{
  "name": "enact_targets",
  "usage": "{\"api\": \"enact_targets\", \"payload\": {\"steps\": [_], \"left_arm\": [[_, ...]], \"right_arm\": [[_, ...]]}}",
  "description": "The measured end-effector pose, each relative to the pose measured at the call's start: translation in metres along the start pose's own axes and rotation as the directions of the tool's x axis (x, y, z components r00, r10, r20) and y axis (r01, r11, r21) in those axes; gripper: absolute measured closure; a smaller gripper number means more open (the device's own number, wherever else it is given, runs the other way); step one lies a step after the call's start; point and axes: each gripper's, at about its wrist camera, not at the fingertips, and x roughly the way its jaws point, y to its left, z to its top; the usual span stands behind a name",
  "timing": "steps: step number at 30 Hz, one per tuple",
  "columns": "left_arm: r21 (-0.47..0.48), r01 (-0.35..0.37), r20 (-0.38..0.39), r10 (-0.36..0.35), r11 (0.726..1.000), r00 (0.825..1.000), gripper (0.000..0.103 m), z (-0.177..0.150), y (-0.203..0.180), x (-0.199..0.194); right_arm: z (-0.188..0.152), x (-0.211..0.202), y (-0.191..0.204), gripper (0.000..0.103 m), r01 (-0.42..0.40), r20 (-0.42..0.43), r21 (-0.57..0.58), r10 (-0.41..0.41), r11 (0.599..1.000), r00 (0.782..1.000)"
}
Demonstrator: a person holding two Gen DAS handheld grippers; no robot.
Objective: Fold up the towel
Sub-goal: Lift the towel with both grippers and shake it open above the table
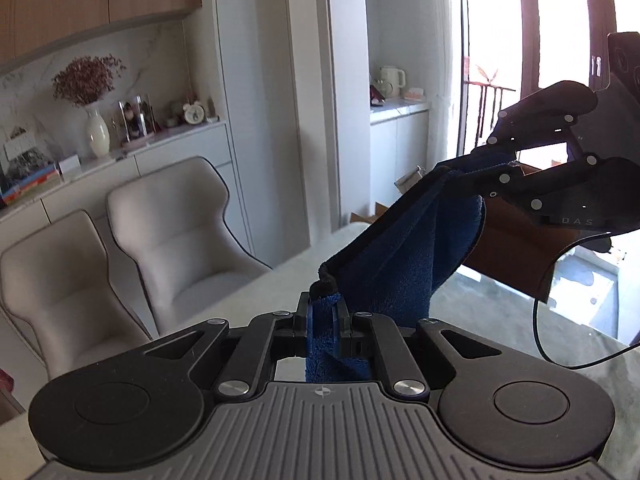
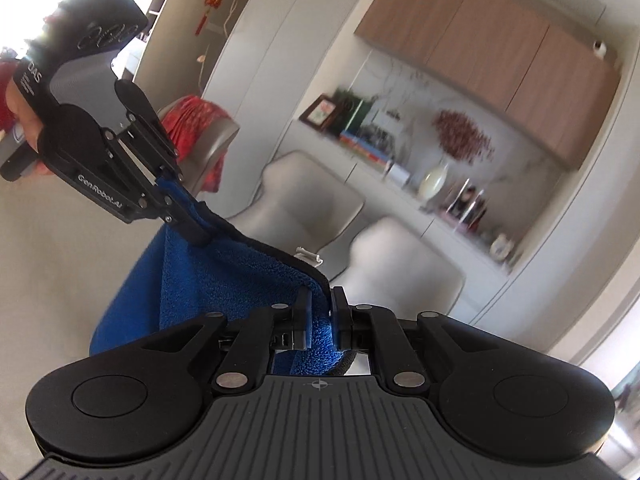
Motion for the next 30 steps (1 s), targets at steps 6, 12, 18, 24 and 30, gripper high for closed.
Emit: {"api": "enact_targets", "payload": {"steps": [6, 12, 18, 24, 30], "left_arm": [[-0.043, 0.018, -0.009, -0.018, 0.999, 1.0, 0.095, -0.021, -0.026, -0.009], [-0.213, 0.017, -0.231, -0.067, 0.977, 0.971, 0.095, -0.153, -0.082, 0.026], [-0.297, -0.01, -0.403, -0.116, 0.955, 0.908, 0.09, -0.23, -0.114, 0.032], [-0.274, 0.011, -0.395, -0.123, 0.962, 0.91, 0.083, -0.214, -0.09, 0.015], [-0.271, -0.014, -0.342, -0.083, 0.963, 0.936, 0.048, -0.193, -0.07, 0.017]], "right_arm": [[-0.036, -0.018, 0.029, 0.094, -0.076, -0.053, 0.014, 0.076, 0.997, 0.996], [-0.124, -0.008, 0.097, 0.094, -0.256, -0.28, 0.127, 0.282, 0.958, 0.918], [-0.191, 0.001, 0.152, 0.088, -0.384, -0.45, 0.261, 0.463, 0.886, 0.764], [-0.204, -0.004, 0.149, 0.077, -0.366, -0.461, 0.354, 0.501, 0.861, 0.732], [-0.209, -0.009, 0.139, 0.075, -0.327, -0.405, 0.445, 0.512, 0.834, 0.757]]}}
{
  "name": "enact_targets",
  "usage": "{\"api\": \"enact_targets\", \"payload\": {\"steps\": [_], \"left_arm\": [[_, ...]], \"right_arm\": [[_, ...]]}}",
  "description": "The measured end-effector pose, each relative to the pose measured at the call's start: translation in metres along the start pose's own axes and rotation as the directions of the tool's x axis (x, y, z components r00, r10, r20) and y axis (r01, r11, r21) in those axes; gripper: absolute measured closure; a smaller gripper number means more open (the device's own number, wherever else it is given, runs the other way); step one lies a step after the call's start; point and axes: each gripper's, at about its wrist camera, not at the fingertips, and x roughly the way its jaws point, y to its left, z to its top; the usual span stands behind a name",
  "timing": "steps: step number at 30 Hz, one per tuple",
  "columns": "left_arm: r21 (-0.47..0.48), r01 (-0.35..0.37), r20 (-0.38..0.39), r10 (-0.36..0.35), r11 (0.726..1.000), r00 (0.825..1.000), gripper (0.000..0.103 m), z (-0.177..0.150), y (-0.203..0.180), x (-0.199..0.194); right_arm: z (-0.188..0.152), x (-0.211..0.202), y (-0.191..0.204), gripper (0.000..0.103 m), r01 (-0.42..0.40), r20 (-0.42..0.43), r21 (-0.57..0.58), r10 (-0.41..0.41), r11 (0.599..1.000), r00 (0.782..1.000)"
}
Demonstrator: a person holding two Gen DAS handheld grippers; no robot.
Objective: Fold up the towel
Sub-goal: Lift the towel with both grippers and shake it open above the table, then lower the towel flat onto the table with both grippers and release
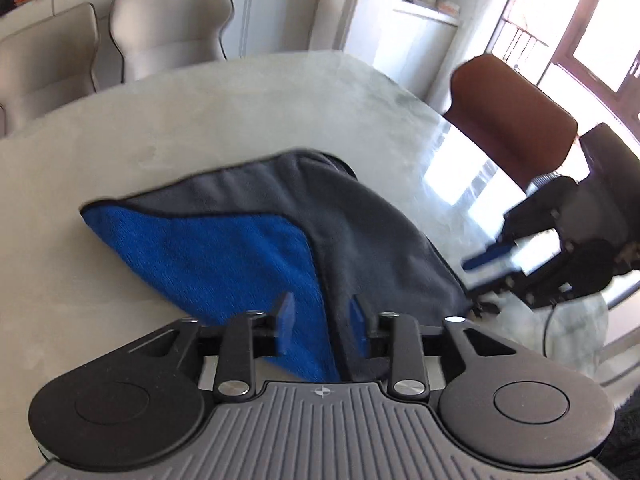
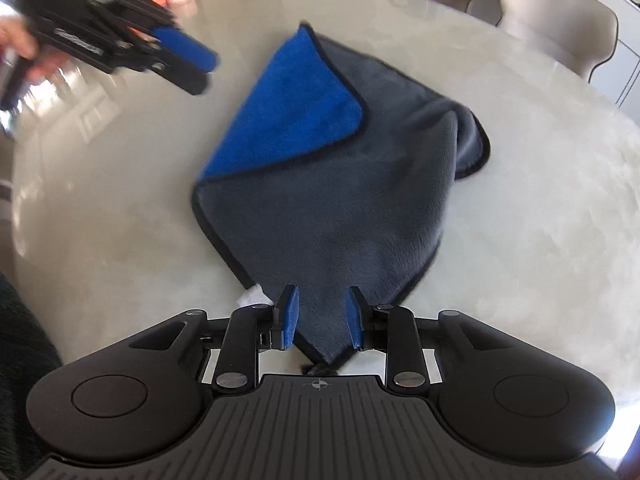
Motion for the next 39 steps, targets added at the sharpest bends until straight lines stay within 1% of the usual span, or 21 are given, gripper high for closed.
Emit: {"api": "enact_targets", "payload": {"steps": [1, 3, 4, 7, 10, 12, 14, 17, 20, 21, 22, 23, 24, 25, 27, 29, 30, 31, 32, 34, 39], "left_arm": [[0.016, -0.037, 0.016, 0.036, 0.999, 0.999, 0.045, 0.004, -0.003, 0.007], [0.053, -0.076, 0.017, 0.075, 0.996, 0.997, 0.045, 0.009, -0.013, 0.029], [0.064, -0.088, 0.011, 0.088, 0.994, 0.996, 0.045, 0.011, -0.017, 0.038], [0.095, -0.158, -0.018, 0.16, 0.983, 0.987, 0.045, 0.012, -0.032, 0.073], [0.094, -0.225, -0.033, 0.229, 0.97, 0.973, 0.045, 0.007, -0.037, 0.094], [0.083, -0.251, -0.055, 0.256, 0.964, 0.965, 0.045, 0.004, -0.036, 0.099], [0.07, -0.259, -0.069, 0.264, 0.963, 0.962, 0.045, 0.002, -0.031, 0.11], [0.056, -0.257, -0.066, 0.26, 0.965, 0.963, 0.045, 0.001, -0.027, 0.114], [0.061, -0.263, -0.058, 0.266, 0.963, 0.962, 0.046, -0.001, -0.026, 0.113], [0.067, -0.264, -0.053, 0.268, 0.962, 0.962, 0.051, -0.002, -0.027, 0.111], [0.069, -0.261, -0.05, 0.265, 0.963, 0.963, 0.06, -0.002, -0.027, 0.109], [0.061, -0.254, -0.049, 0.257, 0.965, 0.965, 0.062, -0.004, -0.026, 0.108], [0.051, -0.255, -0.047, 0.258, 0.965, 0.965, 0.069, -0.005, -0.025, 0.105], [0.042, -0.259, -0.045, 0.261, 0.965, 0.964, 0.078, -0.006, -0.024, 0.103], [0.027, -0.266, -0.045, 0.267, 0.964, 0.963, 0.089, -0.007, -0.019, 0.1], [0.003, -0.276, -0.044, 0.275, 0.961, 0.96, 0.091, -0.01, -0.014, 0.093], [-0.009, -0.281, -0.044, 0.28, 0.96, 0.959, 0.094, -0.012, -0.012, 0.089], [-0.021, -0.288, -0.046, 0.287, 0.958, 0.957, 0.096, -0.015, -0.009, 0.086], [-0.037, -0.293, -0.047, 0.292, 0.955, 0.955, 0.096, -0.018, -0.006, 0.082], [-0.066, -0.311, -0.057, 0.307, 0.948, 0.95, 0.103, -0.024, -0.001, 0.074], [-0.131, -0.331, -0.078, 0.323, 0.935, 0.943, 0.103, -0.044, 0.012, 0.054]], "right_arm": [[0.003, 0.001, -0.005, 0.075, 0.039, 0.017, 0.039, -0.039, 0.998, 0.999], [0.008, 0.008, -0.021, 0.075, 0.123, 0.045, 0.137, -0.13, 0.983, 0.991], [0.011, 0.011, -0.031, 0.075, 0.148, 0.06, 0.187, -0.161, 0.971, 0.985], [0.025, 0.023, -0.066, 0.075, 0.171, 0.112, 0.338, -0.22, 0.926, 0.969], [0.039, 0.039, -0.089, 0.075, 0.189, 0.126, 0.378, -0.253, 0.906, 0.959], [0.046, 0.05, -0.1, 0.075, 0.186, 0.124, 0.395, -0.253, 0.9, 0.96], [0.051, 0.06, -0.107, 0.075, 0.184, 0.124, 0.406, -0.253, 0.895, 0.959], [0.058, 0.074, -0.115, 0.075, 0.194, 0.119, 0.405, -0.261, 0.893, 0.958], [0.064, 0.085, -0.114, 0.074, 0.19, 0.106, 0.39, -0.25, 0.901, 0.962], [0.067, 0.091, -0.113, 0.073, 0.19, 0.101, 0.386, -0.247, 0.902, 0.964], [0.068, 0.094, -0.112, 0.071, 0.192, 0.098, 0.382, -0.246, 0.904, 0.964], [0.068, 0.095, -0.111, 0.071, 0.193, 0.099, 0.378, -0.247, 0.905, 0.964], [0.068, 0.096, -0.11, 0.07, 0.195, 0.1, 0.376, -0.248, 0.906, 0.964], [0.069, 0.096, -0.109, 0.07, 0.195, 0.1, 0.373, -0.248, 0.907, 0.964], [0.069, 0.097, -0.105, 0.07, 0.188, 0.104, 0.349, -0.237, 0.918, 0.966], [0.071, 0.1, -0.098, 0.077, 0.202, 0.099, 0.304, -0.242, 0.931, 0.965], [0.072, 0.101, -0.094, 0.087, 0.214, 0.096, 0.279, -0.248, 0.936, 0.964], [0.074, 0.102, -0.09, 0.091, 0.221, 0.094, 0.258, -0.252, 0.941, 0.963], [0.076, 0.101, -0.087, 0.093, 0.233, 0.093, 0.239, -0.261, 0.943, 0.961], [0.081, 0.099, -0.082, 0.098, 0.264, 0.094, 0.207, -0.288, 0.942, 0.953], [0.093, 0.087, -0.088, 0.099, 0.395, 0.096, 0.17, -0.414, 0.903, 0.905]]}}
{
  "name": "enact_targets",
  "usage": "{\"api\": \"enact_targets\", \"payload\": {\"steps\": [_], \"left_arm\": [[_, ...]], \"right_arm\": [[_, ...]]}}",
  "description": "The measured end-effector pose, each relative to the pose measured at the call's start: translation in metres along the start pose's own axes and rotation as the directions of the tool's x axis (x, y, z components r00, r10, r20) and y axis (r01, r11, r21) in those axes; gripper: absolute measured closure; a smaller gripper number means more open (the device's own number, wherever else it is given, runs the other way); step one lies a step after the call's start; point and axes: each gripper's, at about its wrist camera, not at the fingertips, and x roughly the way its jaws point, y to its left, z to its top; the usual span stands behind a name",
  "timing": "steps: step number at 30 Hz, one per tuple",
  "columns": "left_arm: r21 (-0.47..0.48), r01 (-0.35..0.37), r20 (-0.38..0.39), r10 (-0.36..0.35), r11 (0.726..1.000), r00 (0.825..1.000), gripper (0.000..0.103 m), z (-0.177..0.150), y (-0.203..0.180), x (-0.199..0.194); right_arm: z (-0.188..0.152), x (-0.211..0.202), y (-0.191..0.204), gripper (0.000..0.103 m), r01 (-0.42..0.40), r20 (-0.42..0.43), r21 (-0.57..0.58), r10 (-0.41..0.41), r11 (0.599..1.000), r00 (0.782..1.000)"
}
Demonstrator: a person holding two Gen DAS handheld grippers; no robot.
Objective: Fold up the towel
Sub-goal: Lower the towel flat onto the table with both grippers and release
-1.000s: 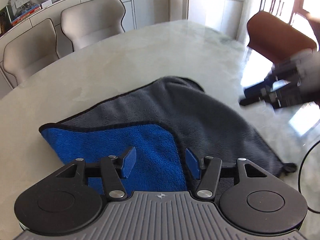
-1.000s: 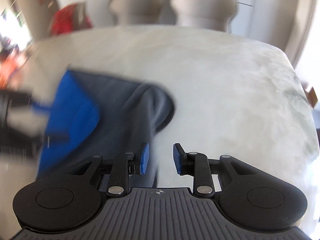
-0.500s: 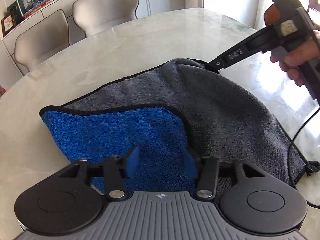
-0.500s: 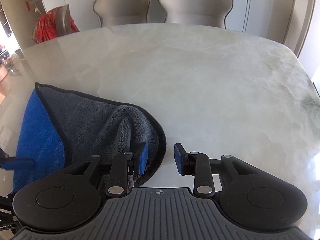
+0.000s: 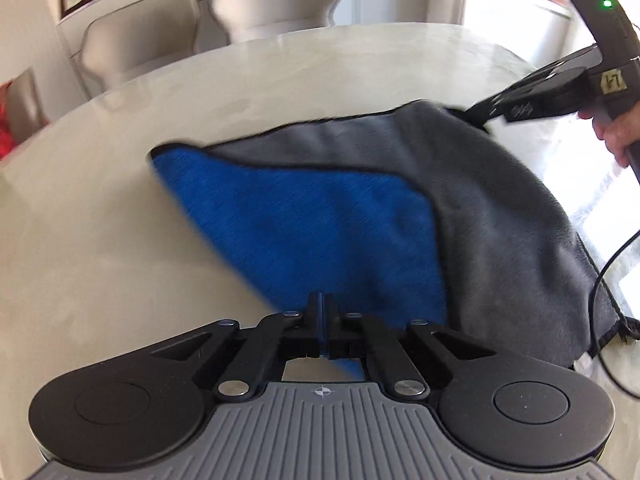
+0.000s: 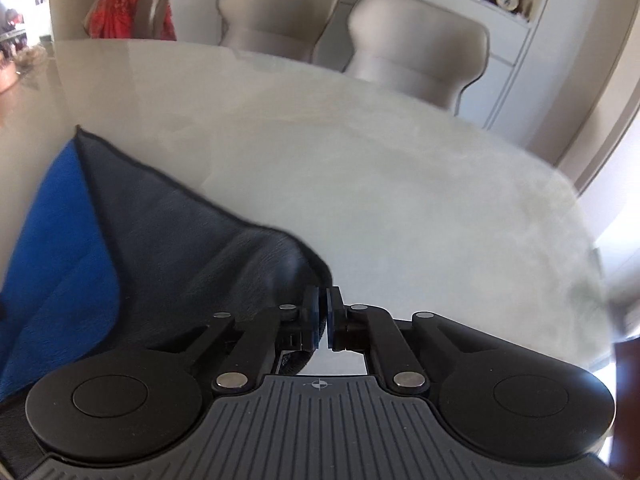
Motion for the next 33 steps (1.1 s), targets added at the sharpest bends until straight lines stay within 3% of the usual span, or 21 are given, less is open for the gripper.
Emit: {"api": "enact_targets", "payload": {"steps": [3, 6, 8, 10, 12, 15, 19, 24, 26, 27, 33], "left_arm": [[-0.006, 0.062, 0.045, -0.062, 0.998, 0.997, 0.102, -0.006, 0.007, -0.017], [0.02, 0.111, 0.074, -0.112, 0.994, 0.991, 0.094, 0.002, -0.001, -0.022], [0.056, 0.141, 0.092, -0.146, 0.988, 0.985, 0.084, 0.008, -0.014, -0.021], [0.098, 0.151, 0.103, -0.161, 0.984, 0.982, 0.07, 0.013, -0.028, -0.019], [0.178, 0.133, 0.111, -0.154, 0.975, 0.982, 0.066, 0.016, -0.048, -0.014], [0.289, 0.083, 0.11, -0.119, 0.954, 0.987, 0.061, 0.018, -0.075, -0.004], [0.346, 0.01, 0.092, -0.045, 0.938, 0.995, 0.061, 0.015, -0.089, 0.011], [0.257, 0.039, 0.057, -0.055, 0.966, 0.997, 0.061, 0.013, -0.08, 0.019], [0.243, 0.04, 0.051, -0.054, 0.969, 0.997, 0.08, 0.014, -0.079, 0.019], [0.23, 0.047, 0.046, -0.059, 0.972, 0.997, 0.097, 0.013, -0.077, 0.017], [0.036, 0.032, 0.115, -0.036, 0.999, 0.993, 0.098, 0.003, -0.051, -0.007]], "right_arm": [[0.007, 0.003, -0.011, 0.099, 0.078, -0.003, -0.013, -0.079, 0.997, 0.997], [0.01, 0.008, -0.019, 0.099, 0.131, -0.003, -0.018, -0.131, 0.991, 0.991], [0.011, 0.009, -0.023, 0.096, 0.108, -0.004, 0.012, -0.108, 0.994, 0.994], [0.009, 0.009, -0.027, 0.094, 0.031, -0.013, 0.07, -0.031, 0.997, 0.999], [0.002, 0.01, -0.027, 0.09, -0.026, -0.014, 0.106, 0.028, 0.994, 1.0], [-0.006, 0.012, -0.022, 0.087, -0.028, -0.03, 0.122, 0.032, 0.992, 0.999], [-0.015, -0.003, -0.013, 0.076, -0.071, -0.01, 0.169, 0.074, 0.983, 0.997], [-0.033, -0.03, 0.01, 0.076, -0.132, 0.013, 0.157, 0.132, 0.979, 0.991], [-0.042, -0.04, 0.017, 0.076, -0.15, 0.013, 0.166, 0.15, 0.975, 0.989], [-0.045, -0.044, 0.02, 0.076, -0.154, 0.011, 0.17, 0.154, 0.973, 0.988], [-0.065, -0.07, 0.039, 0.076, -0.204, -0.009, 0.192, 0.209, 0.96, 0.978]]}}
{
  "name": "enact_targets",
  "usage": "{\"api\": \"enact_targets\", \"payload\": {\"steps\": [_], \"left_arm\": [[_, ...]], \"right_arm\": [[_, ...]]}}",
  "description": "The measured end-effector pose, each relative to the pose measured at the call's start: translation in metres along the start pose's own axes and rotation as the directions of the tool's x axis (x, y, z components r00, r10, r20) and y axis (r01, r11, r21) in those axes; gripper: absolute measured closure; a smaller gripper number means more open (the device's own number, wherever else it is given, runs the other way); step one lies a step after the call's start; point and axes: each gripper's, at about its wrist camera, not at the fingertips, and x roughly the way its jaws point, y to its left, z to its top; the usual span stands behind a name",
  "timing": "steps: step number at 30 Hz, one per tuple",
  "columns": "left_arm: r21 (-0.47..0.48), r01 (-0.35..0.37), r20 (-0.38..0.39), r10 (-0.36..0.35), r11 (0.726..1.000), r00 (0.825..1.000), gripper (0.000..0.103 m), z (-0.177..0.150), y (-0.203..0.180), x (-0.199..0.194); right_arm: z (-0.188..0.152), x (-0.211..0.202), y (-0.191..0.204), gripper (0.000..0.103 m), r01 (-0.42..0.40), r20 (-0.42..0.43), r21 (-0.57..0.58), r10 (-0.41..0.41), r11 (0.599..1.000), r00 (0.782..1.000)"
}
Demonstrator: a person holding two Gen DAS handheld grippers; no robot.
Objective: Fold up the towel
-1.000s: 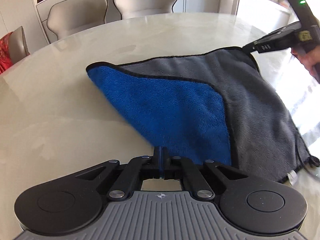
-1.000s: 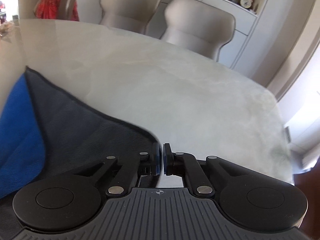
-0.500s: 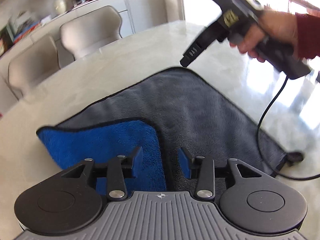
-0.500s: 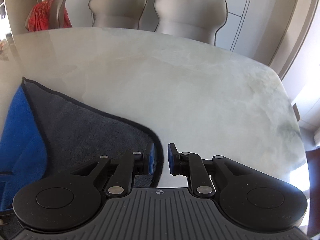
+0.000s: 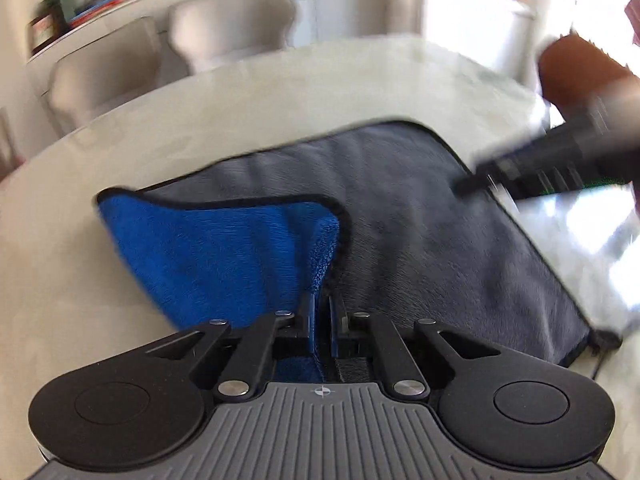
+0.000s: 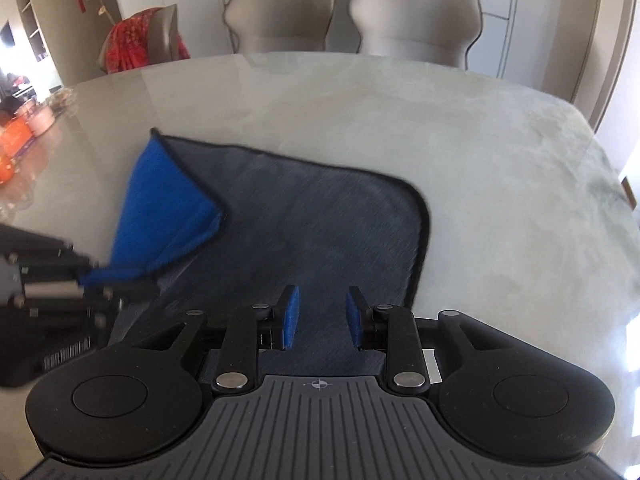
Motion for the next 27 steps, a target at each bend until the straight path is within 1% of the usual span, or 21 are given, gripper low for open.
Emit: {"api": "enact_targets", "payload": {"steps": [2, 3, 6, 7, 8, 9, 10, 11, 12, 13, 14, 15, 17, 18, 20, 22, 23, 24, 25, 27], "left_arm": [[-0.09, -0.026, 0.024, 0.028, 0.996, 0.999, 0.098, -0.008, 0.02, -0.017], [-0.134, -0.034, 0.023, 0.037, 0.99, 0.999, 0.098, -0.015, 0.028, -0.024], [-0.259, -0.06, 0.01, 0.064, 0.964, 0.998, 0.097, -0.038, 0.048, -0.042], [-0.316, -0.069, -0.001, 0.073, 0.946, 0.997, 0.097, -0.046, 0.061, -0.041], [-0.348, -0.074, -0.009, 0.076, 0.934, 0.997, 0.096, -0.051, 0.067, -0.042], [-0.397, -0.079, -0.028, 0.074, 0.915, 0.997, 0.096, -0.059, 0.073, -0.044], [-0.45, -0.086, -0.05, 0.071, 0.889, 0.996, 0.094, -0.069, 0.081, -0.046], [-0.505, -0.091, -0.075, 0.061, 0.858, 0.995, 0.092, -0.079, 0.089, -0.049], [-0.555, -0.099, -0.099, 0.053, 0.826, 0.994, 0.088, -0.091, 0.098, -0.052], [-0.577, -0.104, -0.108, 0.051, 0.81, 0.993, 0.086, -0.098, 0.103, -0.056], [-0.587, -0.114, -0.107, 0.063, 0.801, 0.992, 0.087, -0.104, 0.107, -0.061], [-0.576, -0.146, -0.121, 0.093, 0.804, 0.988, 0.089, -0.109, 0.11, -0.066], [-0.557, -0.183, -0.144, 0.123, 0.81, 0.982, 0.087, -0.115, 0.115, -0.073], [-0.563, -0.192, -0.158, 0.124, 0.804, 0.98, 0.086, -0.119, 0.12, -0.078], [-0.566, -0.189, -0.16, 0.118, 0.802, 0.98, 0.083, -0.121, 0.127, -0.084], [-0.535, -0.196, -0.147, 0.138, 0.822, 0.979, 0.071, -0.115, 0.131, -0.083], [-0.511, -0.21, -0.123, 0.171, 0.834, 0.978, 0.068, -0.108, 0.133, -0.081], [-0.497, -0.217, -0.104, 0.19, 0.84, 0.976, 0.061, -0.104, 0.137, -0.078], [-0.49, -0.219, -0.095, 0.198, 0.844, 0.976, 0.055, -0.099, 0.14, -0.073], [-0.479, -0.222, -0.081, 0.209, 0.849, 0.975, 0.048, -0.089, 0.146, -0.064]], "right_arm": [[-0.007, -0.004, 0.008, 0.076, -0.022, -0.012, -0.003, 0.022, 1.0, 1.0], [-0.012, -0.006, 0.013, 0.076, -0.033, -0.019, -0.006, 0.033, 0.999, 0.999], [-0.024, -0.006, 0.027, 0.076, -0.053, -0.053, -0.016, 0.052, 0.998, 0.997], [-0.028, -0.006, 0.031, 0.076, -0.06, -0.065, -0.019, 0.058, 0.998, 0.996], [-0.031, -0.006, 0.033, 0.076, -0.065, -0.073, -0.021, 0.063, 0.998, 0.995], [-0.035, -0.006, 0.036, 0.076, -0.07, -0.082, -0.024, 0.067, 0.997, 0.994], [-0.039, -0.007, 0.039, 0.076, -0.074, -0.091, -0.028, 0.071, 0.997, 0.993], [-0.042, -0.008, 0.041, 0.076, -0.075, -0.098, -0.03, 0.072, 0.997, 0.993], [-0.045, -0.009, 0.043, 0.076, -0.072, -0.102, -0.03, 0.069, 0.997, 0.992], [-0.048, -0.011, 0.043, 0.076, -0.068, -0.106, -0.029, 0.064, 0.997, 0.992], [-0.051, -0.013, 0.044, 0.076, -0.063, -0.109, -0.027, 0.06, 0.998, 0.992], [-0.055, -0.015, 0.044, 0.075, -0.059, -0.112, -0.021, 0.056, 0.998, 0.992], [-0.061, -0.02, 0.043, 0.075, -0.048, -0.115, -0.012, 0.046, 0.999, 0.992], [-0.064, -0.024, 0.043, 0.075, -0.033, -0.112, -0.01, 0.032, 0.999, 0.993], [-0.071, -0.032, 0.04, 0.075, 0.007, -0.098, -0.002, -0.007, 1.0, 0.995], [-0.076, -0.038, 0.035, 0.074, 0.04, -0.084, 0.029, -0.038, 0.999, 0.996], [-0.079, -0.039, 0.033, 0.073, 0.057, -0.081, 0.046, -0.053, 0.997, 0.995], [-0.083, -0.04, 0.03, 0.073, 0.083, -0.083, 0.07, -0.077, 0.994, 0.994], [-0.088, -0.04, 0.026, 0.072, 0.106, -0.084, 0.09, -0.098, 0.99, 0.992], [-0.094, -0.042, 0.021, 0.07, 0.135, -0.084, 0.129, -0.125, 0.982, 0.989]]}}
